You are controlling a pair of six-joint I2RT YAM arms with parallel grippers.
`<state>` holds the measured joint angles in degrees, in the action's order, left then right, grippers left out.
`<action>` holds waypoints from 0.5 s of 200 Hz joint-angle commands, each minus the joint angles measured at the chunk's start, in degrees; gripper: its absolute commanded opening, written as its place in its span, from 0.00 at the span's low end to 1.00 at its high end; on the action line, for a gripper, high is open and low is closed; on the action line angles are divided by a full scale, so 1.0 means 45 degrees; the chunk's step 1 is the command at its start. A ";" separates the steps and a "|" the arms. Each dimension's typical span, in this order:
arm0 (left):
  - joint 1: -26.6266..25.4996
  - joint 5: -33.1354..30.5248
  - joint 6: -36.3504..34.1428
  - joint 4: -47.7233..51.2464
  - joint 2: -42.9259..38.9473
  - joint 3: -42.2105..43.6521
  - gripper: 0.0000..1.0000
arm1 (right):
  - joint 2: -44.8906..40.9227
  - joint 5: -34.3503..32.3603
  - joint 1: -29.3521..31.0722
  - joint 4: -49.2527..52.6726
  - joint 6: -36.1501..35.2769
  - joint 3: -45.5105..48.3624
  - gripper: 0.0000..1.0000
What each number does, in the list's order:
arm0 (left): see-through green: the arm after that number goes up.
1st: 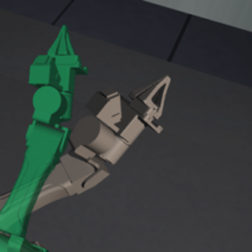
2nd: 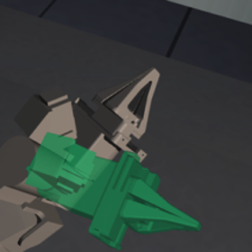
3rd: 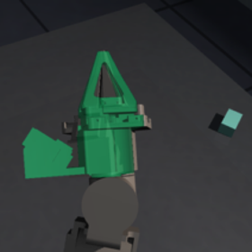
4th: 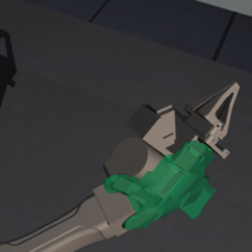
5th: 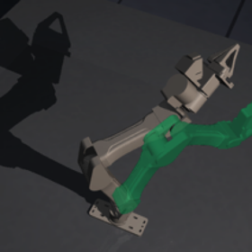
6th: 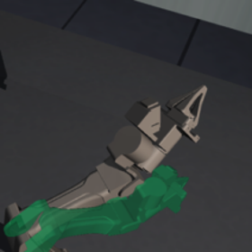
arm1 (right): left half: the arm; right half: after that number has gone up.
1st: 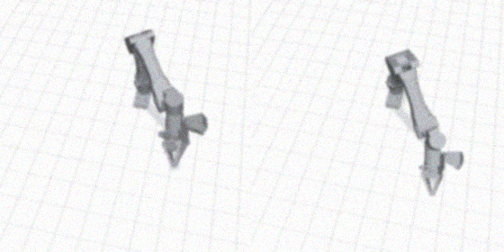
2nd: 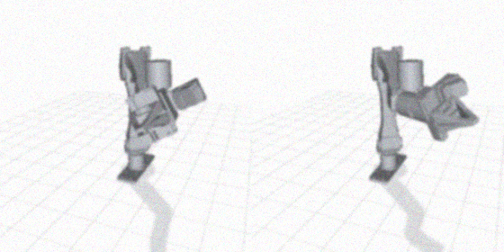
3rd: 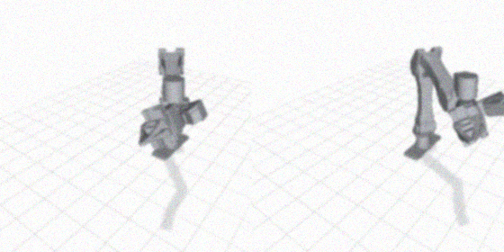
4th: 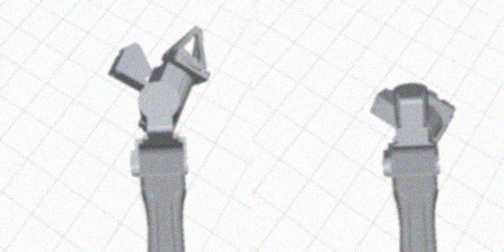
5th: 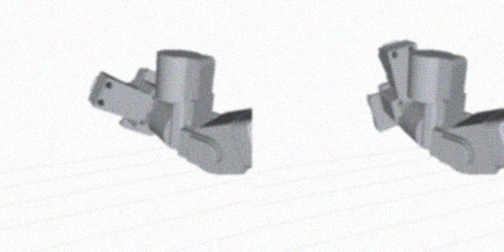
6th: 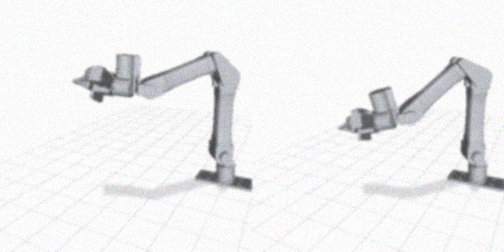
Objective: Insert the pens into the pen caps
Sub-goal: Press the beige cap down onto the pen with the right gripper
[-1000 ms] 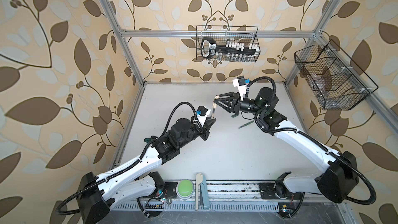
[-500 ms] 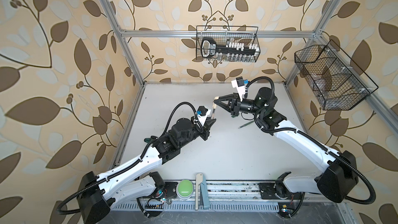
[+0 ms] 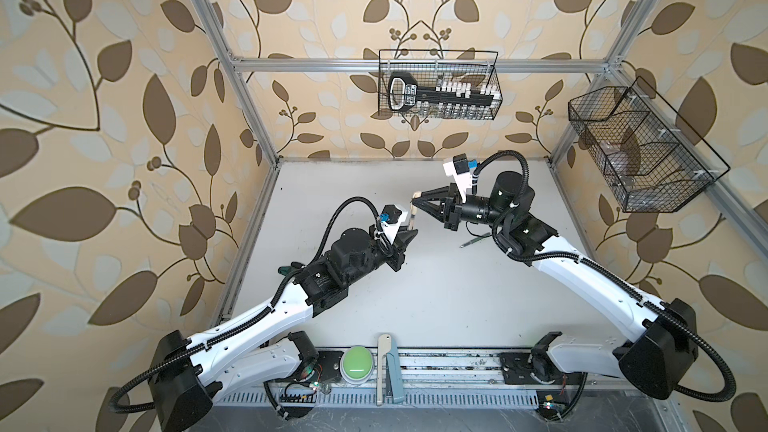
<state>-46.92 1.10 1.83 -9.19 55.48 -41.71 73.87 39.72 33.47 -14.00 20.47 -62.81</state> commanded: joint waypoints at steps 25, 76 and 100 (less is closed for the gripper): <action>-0.0082 0.0323 0.0080 -0.0770 -0.0464 -0.0672 0.00 | -0.0510 -0.1130 0.0335 0.0963 -0.1762 0.0375 0.23; -0.0082 0.0072 0.0180 -0.0467 -0.0331 -0.0710 0.00 | -0.1458 -0.0930 0.0340 0.1694 -0.1950 0.0968 0.46; -0.0078 0.0523 0.0178 0.0358 -0.0020 -0.0962 0.00 | -0.2011 0.0466 -0.0680 0.0987 -0.0223 0.1779 0.48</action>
<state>-46.92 1.39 1.89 -8.25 54.89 -42.39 67.51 36.58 33.98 -8.14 14.22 -58.02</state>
